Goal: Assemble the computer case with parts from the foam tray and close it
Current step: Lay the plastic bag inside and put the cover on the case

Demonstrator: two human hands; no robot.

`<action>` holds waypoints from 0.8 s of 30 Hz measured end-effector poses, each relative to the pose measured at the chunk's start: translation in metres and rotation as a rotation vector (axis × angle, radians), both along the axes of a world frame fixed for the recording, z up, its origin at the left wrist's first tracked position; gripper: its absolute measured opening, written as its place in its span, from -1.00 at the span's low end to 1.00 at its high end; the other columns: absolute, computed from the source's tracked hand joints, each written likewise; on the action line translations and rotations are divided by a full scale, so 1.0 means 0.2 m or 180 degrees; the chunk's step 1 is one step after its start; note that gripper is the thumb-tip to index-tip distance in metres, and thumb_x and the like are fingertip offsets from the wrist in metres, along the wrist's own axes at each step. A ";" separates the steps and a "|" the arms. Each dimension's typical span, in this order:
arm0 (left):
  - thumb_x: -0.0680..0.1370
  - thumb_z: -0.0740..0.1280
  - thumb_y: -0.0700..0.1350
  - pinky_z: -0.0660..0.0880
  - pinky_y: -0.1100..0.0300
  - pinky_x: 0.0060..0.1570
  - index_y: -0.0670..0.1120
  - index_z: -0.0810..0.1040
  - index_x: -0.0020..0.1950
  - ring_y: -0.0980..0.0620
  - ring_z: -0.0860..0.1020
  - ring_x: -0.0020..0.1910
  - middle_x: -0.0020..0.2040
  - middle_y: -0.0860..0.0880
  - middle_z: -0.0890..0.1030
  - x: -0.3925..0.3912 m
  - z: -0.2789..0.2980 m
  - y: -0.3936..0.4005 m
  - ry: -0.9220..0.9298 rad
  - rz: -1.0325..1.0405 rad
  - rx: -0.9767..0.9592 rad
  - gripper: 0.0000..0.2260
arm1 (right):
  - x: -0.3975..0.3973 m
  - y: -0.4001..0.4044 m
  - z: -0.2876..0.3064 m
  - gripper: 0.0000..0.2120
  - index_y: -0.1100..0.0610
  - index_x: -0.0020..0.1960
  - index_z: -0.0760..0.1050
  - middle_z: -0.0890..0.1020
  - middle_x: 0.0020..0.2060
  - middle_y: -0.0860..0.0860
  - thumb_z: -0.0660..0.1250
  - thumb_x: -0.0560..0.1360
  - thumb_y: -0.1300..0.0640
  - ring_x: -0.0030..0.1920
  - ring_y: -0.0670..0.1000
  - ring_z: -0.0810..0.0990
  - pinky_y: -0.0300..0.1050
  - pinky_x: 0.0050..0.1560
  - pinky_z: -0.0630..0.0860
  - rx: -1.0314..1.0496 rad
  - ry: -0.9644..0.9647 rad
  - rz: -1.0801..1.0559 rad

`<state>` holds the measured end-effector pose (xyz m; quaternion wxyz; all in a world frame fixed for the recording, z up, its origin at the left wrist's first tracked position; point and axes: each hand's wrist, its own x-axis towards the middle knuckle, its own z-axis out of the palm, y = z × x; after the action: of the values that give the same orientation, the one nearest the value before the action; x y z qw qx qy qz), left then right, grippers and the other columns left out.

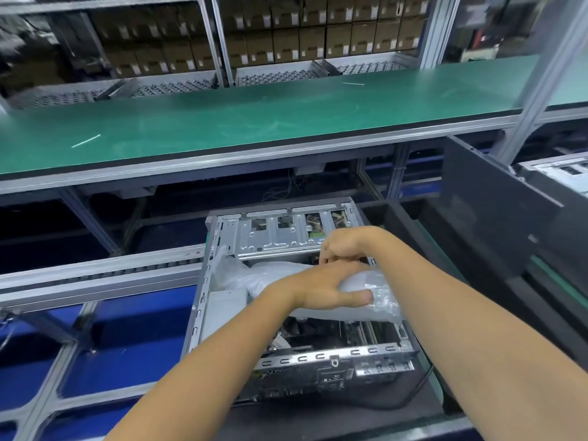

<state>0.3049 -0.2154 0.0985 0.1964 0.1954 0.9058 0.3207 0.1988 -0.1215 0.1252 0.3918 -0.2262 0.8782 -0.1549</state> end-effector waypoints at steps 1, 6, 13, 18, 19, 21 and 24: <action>0.46 0.20 0.38 0.27 0.03 0.37 0.19 0.23 0.46 0.06 0.28 0.41 0.48 0.08 0.28 0.00 -0.02 0.02 0.0027 0.0048 -0.0009 -0.38 | 0.00 0.00 -0.01 -0.72 0.16 0.06 0.64 0.68 0.03 0.14 0.15 0.62 0.24 -0.05 0.14 0.63 -0.01 -0.02 0.60 -0.0063 -0.0058 -0.0060; 0.39 0.32 0.37 0.35 -0.04 0.30 0.18 0.38 0.35 0.00 0.40 0.28 0.33 0.07 0.44 -0.05 0.00 0.07 -0.0361 -0.0355 -0.0478 -0.42 | 0.01 -0.01 -0.03 -0.75 0.29 0.24 0.52 0.63 0.02 0.15 0.17 0.65 0.23 -0.02 0.06 0.64 -0.19 -0.08 0.59 -0.0308 -0.0356 -0.0341; 0.48 0.25 0.31 0.40 -0.01 0.21 -0.02 0.32 0.45 -0.08 0.43 0.28 0.36 -0.02 0.44 -0.09 -0.02 0.19 -0.0402 -0.0662 -0.1681 -0.36 | 0.02 -0.05 -0.05 -0.73 0.34 0.24 0.52 0.63 0.12 0.24 0.21 0.63 0.22 -0.01 0.09 0.63 -0.17 -0.02 0.60 -0.0226 -0.0253 -0.0305; 0.55 0.20 0.24 0.36 -0.04 0.28 -0.12 0.24 0.48 -0.13 0.36 0.37 0.45 -0.11 0.34 -0.06 -0.11 0.25 -0.0330 -0.0919 -0.2104 -0.37 | 0.06 -0.05 -0.08 -0.75 0.36 0.19 0.50 0.65 0.07 0.23 0.19 0.64 0.22 -0.04 0.07 0.65 -0.19 -0.01 0.62 -0.0170 -0.0442 -0.0256; 0.56 0.19 0.23 0.37 -0.02 0.26 -0.11 0.22 0.49 -0.13 0.37 0.36 0.44 -0.12 0.35 -0.05 -0.13 0.26 -0.0337 -0.0965 -0.2179 -0.39 | 0.07 -0.05 -0.09 -0.74 0.38 0.20 0.50 0.66 0.07 0.23 0.19 0.63 0.23 0.00 0.09 0.67 -0.13 0.08 0.62 -0.0149 -0.0486 -0.0252; 0.58 0.17 0.21 0.35 0.00 0.23 -0.11 0.15 0.52 -0.14 0.37 0.36 0.45 -0.13 0.34 -0.05 -0.14 0.27 -0.0290 -0.1060 -0.2396 -0.37 | 0.06 -0.05 -0.09 -0.72 0.39 0.22 0.50 0.66 0.10 0.24 0.20 0.62 0.23 0.06 0.12 0.67 -0.04 0.21 0.58 -0.0172 -0.0483 -0.0226; 0.58 0.14 0.24 0.34 -0.04 0.29 -0.11 0.13 0.52 -0.15 0.33 0.39 0.46 -0.13 0.30 -0.04 -0.17 0.26 -0.0027 -0.1078 -0.2372 -0.36 | 0.07 -0.04 -0.09 -0.76 0.34 0.19 0.52 0.66 0.05 0.20 0.20 0.63 0.23 0.04 0.10 0.65 -0.05 0.21 0.57 -0.0164 -0.0460 -0.0150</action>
<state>0.2964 -0.1624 0.0637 0.3075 0.2559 0.9141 -0.0655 0.2135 -0.1285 0.1064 0.4445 -0.2037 0.8484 -0.2026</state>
